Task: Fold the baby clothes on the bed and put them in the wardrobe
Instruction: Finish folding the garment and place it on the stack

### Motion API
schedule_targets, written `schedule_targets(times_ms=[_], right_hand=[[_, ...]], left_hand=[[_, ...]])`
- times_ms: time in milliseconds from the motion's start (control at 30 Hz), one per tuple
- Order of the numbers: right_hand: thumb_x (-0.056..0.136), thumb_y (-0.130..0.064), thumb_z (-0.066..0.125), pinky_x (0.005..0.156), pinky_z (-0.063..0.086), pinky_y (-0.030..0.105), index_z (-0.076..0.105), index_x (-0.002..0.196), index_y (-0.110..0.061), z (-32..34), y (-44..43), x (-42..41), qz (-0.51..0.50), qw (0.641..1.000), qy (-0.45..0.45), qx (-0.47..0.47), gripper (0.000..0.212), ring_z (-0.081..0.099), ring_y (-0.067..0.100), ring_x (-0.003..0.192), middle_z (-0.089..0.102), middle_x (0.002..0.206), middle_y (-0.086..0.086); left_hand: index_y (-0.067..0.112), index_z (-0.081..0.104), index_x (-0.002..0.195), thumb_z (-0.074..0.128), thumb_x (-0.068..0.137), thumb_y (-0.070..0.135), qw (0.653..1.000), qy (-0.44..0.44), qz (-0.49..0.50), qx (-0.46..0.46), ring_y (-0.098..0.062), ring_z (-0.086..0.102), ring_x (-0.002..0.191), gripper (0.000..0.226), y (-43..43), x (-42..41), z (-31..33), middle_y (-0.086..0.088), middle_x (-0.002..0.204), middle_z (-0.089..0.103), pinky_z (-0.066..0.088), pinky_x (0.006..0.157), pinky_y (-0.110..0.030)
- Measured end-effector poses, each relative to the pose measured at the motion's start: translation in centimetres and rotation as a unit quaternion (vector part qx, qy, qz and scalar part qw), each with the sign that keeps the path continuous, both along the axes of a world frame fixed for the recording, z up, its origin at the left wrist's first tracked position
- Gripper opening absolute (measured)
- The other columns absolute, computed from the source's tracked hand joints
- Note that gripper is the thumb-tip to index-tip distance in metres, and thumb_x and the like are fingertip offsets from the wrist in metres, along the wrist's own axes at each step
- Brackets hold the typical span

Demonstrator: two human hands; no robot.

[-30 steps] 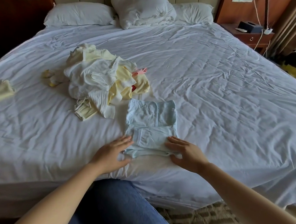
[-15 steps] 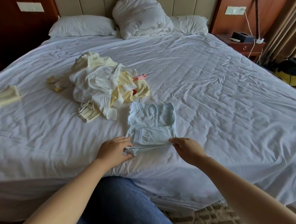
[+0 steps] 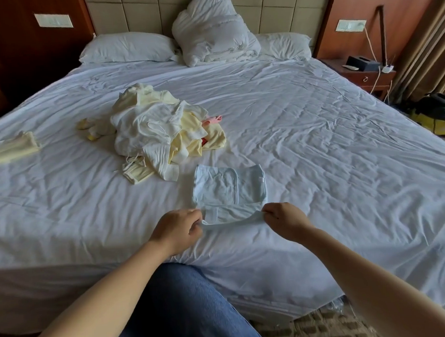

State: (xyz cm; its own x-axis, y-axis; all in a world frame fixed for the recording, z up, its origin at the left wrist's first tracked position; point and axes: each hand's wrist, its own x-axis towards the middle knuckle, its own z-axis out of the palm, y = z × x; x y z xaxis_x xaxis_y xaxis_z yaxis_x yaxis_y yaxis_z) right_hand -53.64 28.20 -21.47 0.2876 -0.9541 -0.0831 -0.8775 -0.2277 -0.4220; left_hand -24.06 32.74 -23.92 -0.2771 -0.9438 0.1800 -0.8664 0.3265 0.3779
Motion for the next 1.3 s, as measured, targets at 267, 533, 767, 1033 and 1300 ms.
schedule_targets(times_ms=[267, 533, 767, 1033, 1300], right_hand=[[0.087, -0.023, 0.057, 0.062, 0.043, 0.035, 0.064, 0.074, -0.013, 1.6, -4.5, 1.5, -0.134, 0.976, -0.166, -0.049, 0.017, 0.057, 0.023, 0.072, 0.061, 0.071, 0.003], [0.093, -0.035, 0.051, 0.087, 0.044, 0.036, 0.065, 0.103, -0.028, 0.0, -10.7, 3.5, -0.233, 0.953, -0.171, -0.089, 0.019, 0.06, 0.027, 0.101, 0.068, 0.103, 0.003], [0.096, -0.028, 0.047, 0.096, 0.026, 0.033, 0.066, 0.101, -0.025, -3.2, -14.0, 4.2, -0.214, 0.962, -0.056, -0.161, 0.02, 0.049, 0.021, 0.108, 0.065, 0.106, -0.001], [0.098, -0.035, 0.043, 0.093, 0.026, 0.032, 0.067, 0.095, -0.027, -5.8, -15.1, 4.5, -0.207, 0.963, 0.025, -0.17, 0.025, 0.046, 0.021, 0.1, 0.058, 0.096, -0.003], [0.089, -0.037, 0.04, 0.106, 0.032, 0.039, 0.059, 0.129, -0.023, -4.2, -13.4, 5.4, -0.093, 0.973, -0.049, -0.206, 0.047, 0.048, 0.024, 0.126, 0.058, 0.132, 0.001]], left_hand=[[0.025, 0.057, 0.08, 0.059, 0.087, 0.031, 0.954, 0.215, 0.211, -0.004, -0.009, 0.059, 0.068, 0.009, -3.8, -1.6, 3.1, 0.01, 0.072, 0.063, 0.042, 0.058, -0.029], [0.014, 0.057, 0.1, 0.052, 0.098, 0.035, 0.93, 0.242, 0.277, 0.0, -0.022, 0.061, 0.095, 0.022, -11.8, -2.8, 2.3, -0.001, 0.103, 0.067, 0.037, 0.071, -0.028], [0.012, 0.057, 0.099, 0.044, 0.101, 0.03, 0.949, 0.105, 0.295, -0.048, -0.031, 0.063, 0.086, 0.022, -15.9, -3.0, -1.4, -0.004, 0.101, 0.066, 0.038, 0.066, -0.034], [0.015, 0.061, 0.092, 0.052, 0.098, 0.03, 0.957, 0.051, 0.279, -0.058, -0.035, 0.062, 0.075, 0.018, -17.3, -2.4, -4.0, -0.009, 0.09, 0.06, 0.041, 0.057, -0.036], [0.016, 0.067, 0.102, 0.06, 0.089, 0.026, 0.967, 0.06, 0.194, -0.151, -0.028, 0.059, 0.099, 0.018, -16.5, -2.6, -2.2, -0.005, 0.11, 0.061, 0.046, 0.081, -0.04]])
